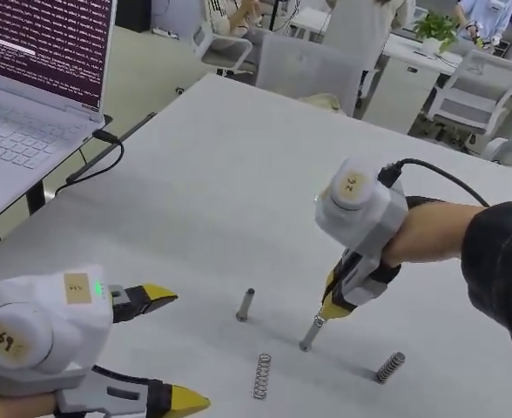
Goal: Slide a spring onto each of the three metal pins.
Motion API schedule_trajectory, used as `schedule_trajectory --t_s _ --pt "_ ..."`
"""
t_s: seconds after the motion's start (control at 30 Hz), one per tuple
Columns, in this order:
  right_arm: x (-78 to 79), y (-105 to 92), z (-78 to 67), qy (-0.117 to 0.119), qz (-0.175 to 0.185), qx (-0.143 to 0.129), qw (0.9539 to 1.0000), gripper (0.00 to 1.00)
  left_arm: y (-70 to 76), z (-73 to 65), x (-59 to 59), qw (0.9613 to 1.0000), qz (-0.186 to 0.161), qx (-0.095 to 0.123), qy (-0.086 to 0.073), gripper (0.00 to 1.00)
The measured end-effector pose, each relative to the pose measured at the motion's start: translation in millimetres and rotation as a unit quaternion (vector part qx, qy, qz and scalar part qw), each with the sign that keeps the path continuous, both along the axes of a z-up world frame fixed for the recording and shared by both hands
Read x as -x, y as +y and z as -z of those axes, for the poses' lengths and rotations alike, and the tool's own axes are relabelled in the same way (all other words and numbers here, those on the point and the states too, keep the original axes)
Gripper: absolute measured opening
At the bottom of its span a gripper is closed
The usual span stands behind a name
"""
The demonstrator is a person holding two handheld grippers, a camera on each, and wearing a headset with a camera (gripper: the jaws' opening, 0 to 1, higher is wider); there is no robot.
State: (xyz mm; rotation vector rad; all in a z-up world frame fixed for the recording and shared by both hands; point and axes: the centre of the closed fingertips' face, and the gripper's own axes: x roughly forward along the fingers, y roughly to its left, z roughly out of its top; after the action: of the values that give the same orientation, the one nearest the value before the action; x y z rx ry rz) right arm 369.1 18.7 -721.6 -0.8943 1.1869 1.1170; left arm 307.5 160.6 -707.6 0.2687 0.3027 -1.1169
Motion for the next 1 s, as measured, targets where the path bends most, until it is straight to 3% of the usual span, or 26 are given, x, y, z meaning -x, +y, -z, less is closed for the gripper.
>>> schedule_trajectory --t_s 0.57,1.0 --pt "0.2 -0.6 16.7 0.005 -0.003 0.009 0.9999 0.08 1.3 1.1 -0.2 1.0 -0.001 0.001 0.003 0.66" --pt "1.5 -0.3 42.2 -0.002 0.002 0.016 0.9999 0.08 2.1 0.7 -1.3 1.0 -0.002 0.001 0.003 0.65"
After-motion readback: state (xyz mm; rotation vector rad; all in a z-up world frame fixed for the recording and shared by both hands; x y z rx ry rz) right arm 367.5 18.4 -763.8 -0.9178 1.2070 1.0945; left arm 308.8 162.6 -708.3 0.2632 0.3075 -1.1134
